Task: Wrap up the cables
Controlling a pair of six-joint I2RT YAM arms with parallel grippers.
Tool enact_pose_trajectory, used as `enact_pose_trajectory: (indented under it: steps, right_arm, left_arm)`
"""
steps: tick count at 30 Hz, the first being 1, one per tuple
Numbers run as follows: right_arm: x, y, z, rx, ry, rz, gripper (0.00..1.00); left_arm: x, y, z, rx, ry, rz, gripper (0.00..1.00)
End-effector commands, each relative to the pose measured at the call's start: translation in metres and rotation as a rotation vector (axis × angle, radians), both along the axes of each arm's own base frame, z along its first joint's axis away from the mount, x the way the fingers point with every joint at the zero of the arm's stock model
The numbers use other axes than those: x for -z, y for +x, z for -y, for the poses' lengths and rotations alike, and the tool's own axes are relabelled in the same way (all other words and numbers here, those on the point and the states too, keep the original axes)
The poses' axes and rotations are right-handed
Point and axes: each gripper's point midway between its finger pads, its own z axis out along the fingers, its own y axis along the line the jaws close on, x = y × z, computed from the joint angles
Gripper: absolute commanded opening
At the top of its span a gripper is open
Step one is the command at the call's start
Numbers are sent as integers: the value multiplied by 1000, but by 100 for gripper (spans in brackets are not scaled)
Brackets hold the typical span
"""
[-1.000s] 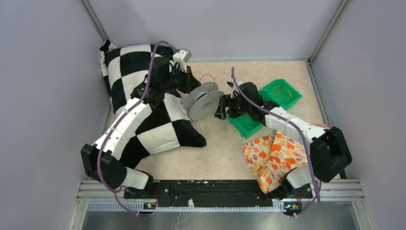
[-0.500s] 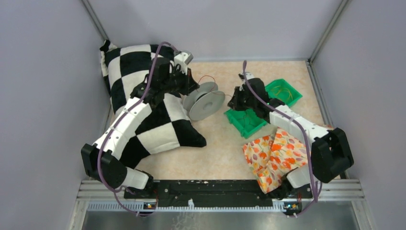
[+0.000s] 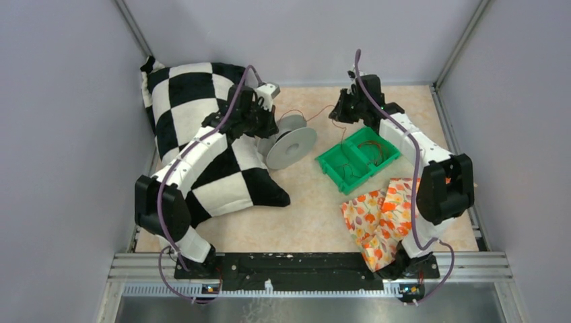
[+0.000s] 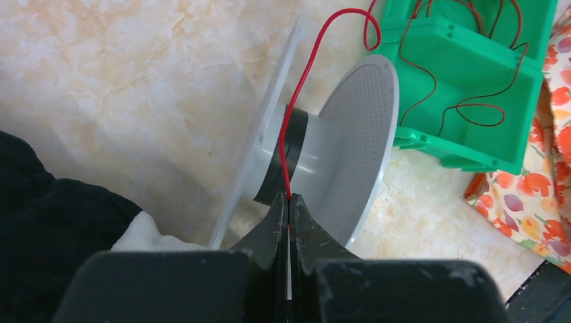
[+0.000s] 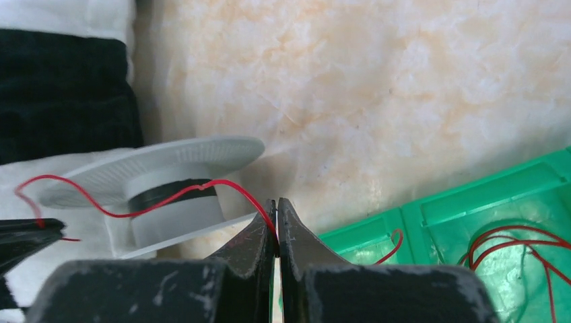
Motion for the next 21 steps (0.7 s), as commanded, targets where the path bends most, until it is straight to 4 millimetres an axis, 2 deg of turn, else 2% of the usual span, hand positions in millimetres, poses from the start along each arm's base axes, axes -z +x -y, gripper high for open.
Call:
enact_pose_trajectory:
  steps: [1, 5, 8, 11, 14, 18, 21]
  right_arm:
    - [25, -4, -6, -27, -13, -96, 0]
    - [39, -15, -10, -50, 12, -127, 0]
    - [41, -23, -14, -82, 25, -141, 2]
    - [33, -28, -14, -97, 22, -130, 28]
    - [12, -30, -10, -78, 31, -84, 54]
    - [-20, -36, -9, -75, 68, -28, 69]
    - [-42, -44, -11, -81, 107, 6, 71]
  left_arm:
    - [-19, 9, -8, -12, 35, 79, 0]
    - [-14, 1, -12, 3, 50, 70, 0]
    - [-9, -6, -13, 11, 49, 67, 0]
    - [-9, -9, -13, 15, 40, 83, 0]
    - [-17, -9, -12, 31, 31, 127, 0]
    - [-29, -8, -15, 48, 45, 192, 0]
    - [-35, -8, -16, 68, 64, 219, 0]
